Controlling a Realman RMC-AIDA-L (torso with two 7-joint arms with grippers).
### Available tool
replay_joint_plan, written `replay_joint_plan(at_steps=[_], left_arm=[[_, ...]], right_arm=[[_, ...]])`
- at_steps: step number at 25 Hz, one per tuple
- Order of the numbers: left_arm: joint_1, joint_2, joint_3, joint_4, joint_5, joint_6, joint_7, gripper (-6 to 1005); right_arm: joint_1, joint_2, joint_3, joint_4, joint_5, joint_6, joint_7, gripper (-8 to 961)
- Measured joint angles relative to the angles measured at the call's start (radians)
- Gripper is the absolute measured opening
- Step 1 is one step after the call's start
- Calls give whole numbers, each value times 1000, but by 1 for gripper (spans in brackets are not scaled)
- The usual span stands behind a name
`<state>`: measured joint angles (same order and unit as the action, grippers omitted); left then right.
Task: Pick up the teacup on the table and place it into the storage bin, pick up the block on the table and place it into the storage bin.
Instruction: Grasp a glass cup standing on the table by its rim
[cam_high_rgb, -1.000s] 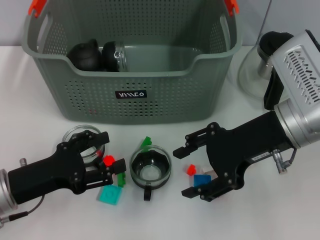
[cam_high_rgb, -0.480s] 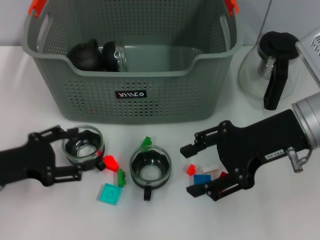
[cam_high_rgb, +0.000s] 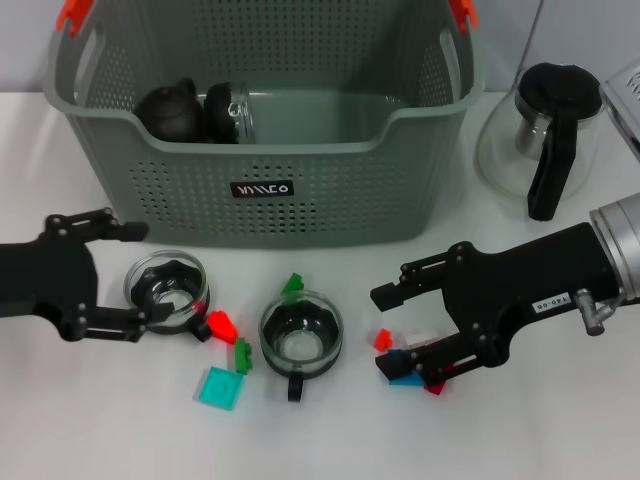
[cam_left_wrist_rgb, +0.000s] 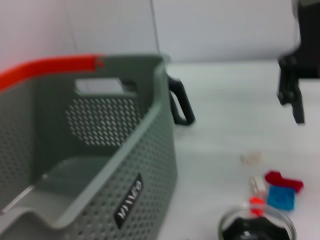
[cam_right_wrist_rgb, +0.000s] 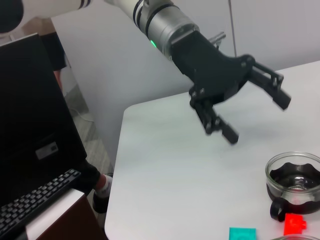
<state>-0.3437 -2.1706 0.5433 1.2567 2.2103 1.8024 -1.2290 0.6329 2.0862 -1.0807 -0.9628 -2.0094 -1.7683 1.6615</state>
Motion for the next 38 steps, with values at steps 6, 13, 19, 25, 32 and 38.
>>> replay_joint_plan(at_steps=[6, 13, 19, 25, 32, 38], left_arm=[[-10, 1, 177, 58, 80, -64, -94, 859], [-3, 0, 326, 185, 209, -106, -184, 858], [-11, -1, 411, 206, 303, -147, -253, 857], [-25, -1, 491, 170, 351, -221, -294, 857], [-30, -3, 561, 140, 388, -269, -308, 856], [-44, -3, 600, 95, 426, -310, -336, 855]], right_arm=[[-4, 5, 9, 7, 0, 21, 1, 779], [11, 9, 6, 58, 1, 61, -1, 779], [22, 9, 1, 108, 5, 97, -7, 780], [28, 9, 2, 123, 2, 109, -9, 780], [28, 8, 9, 130, 0, 112, -10, 779], [27, 8, 9, 130, 0, 115, -9, 780]])
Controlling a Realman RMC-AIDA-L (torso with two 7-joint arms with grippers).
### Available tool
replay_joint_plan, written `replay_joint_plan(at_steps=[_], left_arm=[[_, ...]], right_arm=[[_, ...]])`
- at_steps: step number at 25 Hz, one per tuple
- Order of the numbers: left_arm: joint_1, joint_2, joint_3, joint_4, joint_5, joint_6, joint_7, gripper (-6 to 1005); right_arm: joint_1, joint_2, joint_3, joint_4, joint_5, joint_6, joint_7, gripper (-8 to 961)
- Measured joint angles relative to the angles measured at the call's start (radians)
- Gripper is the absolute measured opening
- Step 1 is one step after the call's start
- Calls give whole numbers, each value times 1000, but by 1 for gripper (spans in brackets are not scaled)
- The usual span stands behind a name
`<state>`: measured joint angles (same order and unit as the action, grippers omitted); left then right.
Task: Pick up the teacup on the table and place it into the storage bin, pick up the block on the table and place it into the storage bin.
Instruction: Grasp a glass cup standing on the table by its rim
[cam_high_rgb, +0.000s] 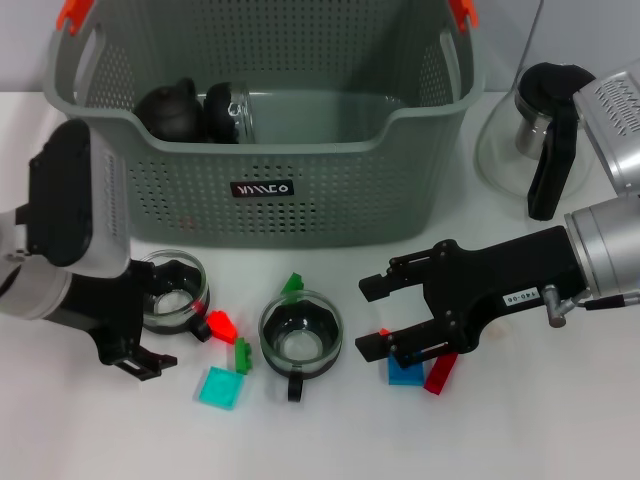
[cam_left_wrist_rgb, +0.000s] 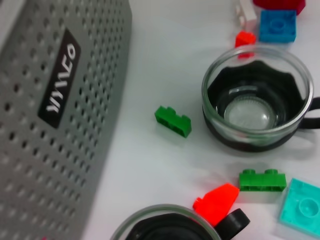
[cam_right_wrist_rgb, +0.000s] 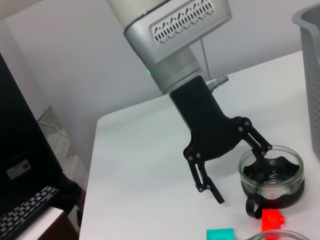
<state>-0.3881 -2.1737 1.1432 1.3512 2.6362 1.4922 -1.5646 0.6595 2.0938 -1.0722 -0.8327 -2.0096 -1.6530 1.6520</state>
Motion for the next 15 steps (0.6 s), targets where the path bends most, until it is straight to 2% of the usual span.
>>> replay_joint_plan(at_steps=[9, 15], left_arm=[[-18, 4, 5, -39, 30, -21, -33, 854], [-30, 6, 6, -60, 37, -22, -52, 510]], right_arm=[[-2, 0, 0, 1, 0, 4, 0, 779], [0, -2, 5, 1, 2, 8, 0, 780]])
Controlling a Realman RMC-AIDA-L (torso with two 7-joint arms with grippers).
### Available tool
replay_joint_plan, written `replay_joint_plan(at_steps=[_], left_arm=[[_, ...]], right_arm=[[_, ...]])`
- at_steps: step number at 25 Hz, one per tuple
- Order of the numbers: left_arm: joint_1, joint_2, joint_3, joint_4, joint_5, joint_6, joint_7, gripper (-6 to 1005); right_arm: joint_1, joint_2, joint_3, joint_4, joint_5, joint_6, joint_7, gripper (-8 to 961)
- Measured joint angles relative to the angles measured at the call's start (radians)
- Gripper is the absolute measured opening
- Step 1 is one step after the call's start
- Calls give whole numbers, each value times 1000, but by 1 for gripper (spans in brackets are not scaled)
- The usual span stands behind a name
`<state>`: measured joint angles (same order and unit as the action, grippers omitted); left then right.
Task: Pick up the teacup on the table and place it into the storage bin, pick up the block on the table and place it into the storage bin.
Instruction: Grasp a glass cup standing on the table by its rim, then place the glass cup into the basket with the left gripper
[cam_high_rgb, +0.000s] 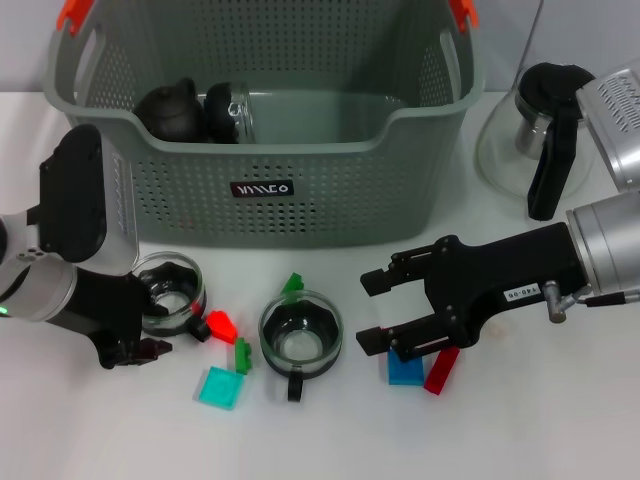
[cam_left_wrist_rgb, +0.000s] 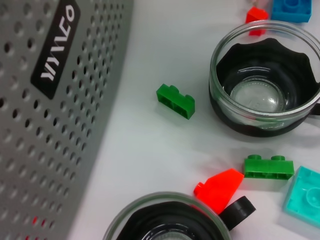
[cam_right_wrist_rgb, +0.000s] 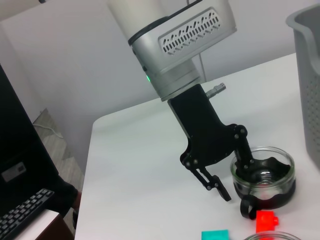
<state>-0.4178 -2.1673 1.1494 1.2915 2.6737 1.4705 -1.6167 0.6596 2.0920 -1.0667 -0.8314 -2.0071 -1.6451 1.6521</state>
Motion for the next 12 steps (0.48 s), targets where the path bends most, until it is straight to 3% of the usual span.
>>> replay_joint_plan(at_steps=[2, 8, 12], left_arm=[[0, 0, 0, -2, 3, -3, 0, 400], [-9, -1, -5, -3, 10, 8, -20, 224], [-14, -1, -7, 1, 5, 35, -27, 161]], right_arm=[[0, 0, 2, 0, 0, 1, 0, 780], [0, -4, 5, 0, -1, 1, -1, 780], [0, -5, 5, 0, -1, 3, -2, 780]])
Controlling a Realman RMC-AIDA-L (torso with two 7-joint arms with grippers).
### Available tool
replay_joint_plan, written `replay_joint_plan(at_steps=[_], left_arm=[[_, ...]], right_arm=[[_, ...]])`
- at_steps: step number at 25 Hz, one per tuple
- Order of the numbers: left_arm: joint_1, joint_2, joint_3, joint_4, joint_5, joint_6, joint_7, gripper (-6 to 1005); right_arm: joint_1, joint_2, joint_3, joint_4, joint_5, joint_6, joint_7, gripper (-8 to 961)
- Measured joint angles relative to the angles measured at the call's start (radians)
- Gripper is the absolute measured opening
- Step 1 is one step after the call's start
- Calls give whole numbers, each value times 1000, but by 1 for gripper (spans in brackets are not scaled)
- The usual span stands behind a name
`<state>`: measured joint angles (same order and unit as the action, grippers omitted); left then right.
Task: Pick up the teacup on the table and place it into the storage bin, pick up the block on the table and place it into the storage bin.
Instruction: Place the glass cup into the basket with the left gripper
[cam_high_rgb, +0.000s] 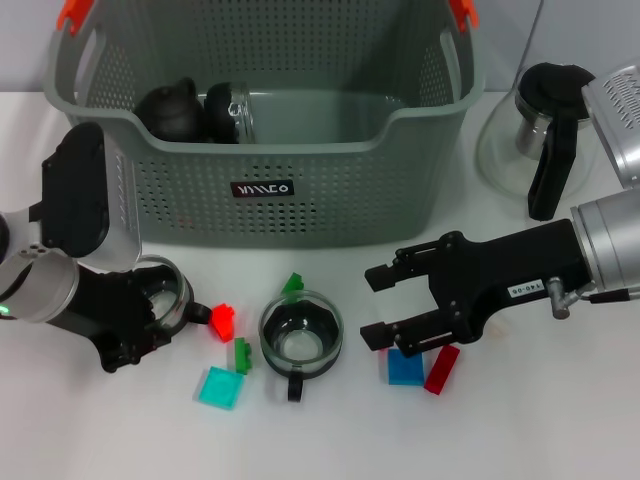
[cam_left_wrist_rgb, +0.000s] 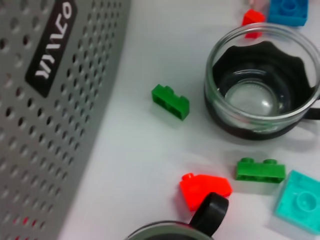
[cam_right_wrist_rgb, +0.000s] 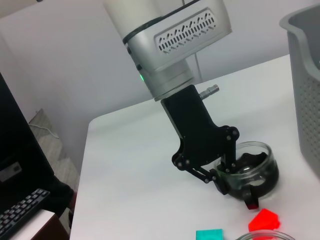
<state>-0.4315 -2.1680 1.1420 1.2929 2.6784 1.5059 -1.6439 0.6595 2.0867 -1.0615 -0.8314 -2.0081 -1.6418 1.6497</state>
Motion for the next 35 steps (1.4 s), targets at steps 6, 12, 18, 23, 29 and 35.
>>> replay_joint_plan(at_steps=[6, 12, 18, 23, 29, 35], left_arm=[[-8, -1, -37, 27, -43, 74, -22, 66], [-50, 1, -238, 104, -279, 338, -67, 50], [-137, 7, -505, 90, -736, 524, -154, 49], [-208, 20, -462, 86, -814, 235, -273, 49], [-317, 83, -241, -46, -496, -201, -530, 48], [-461, 119, -172, -222, -170, -287, -705, 47]], right_arm=[[-6, -2, 0, 0, 0, 9, -19, 778], [-12, -16, 4, 0, -1, 2, -16, 776], [-28, -29, 37, 5, -2, -32, -12, 775], [-31, -40, 57, 17, -2, -53, -9, 775], [-32, -47, 53, 25, -2, -57, 5, 775], [-31, -53, 53, 26, -3, -67, 32, 775]])
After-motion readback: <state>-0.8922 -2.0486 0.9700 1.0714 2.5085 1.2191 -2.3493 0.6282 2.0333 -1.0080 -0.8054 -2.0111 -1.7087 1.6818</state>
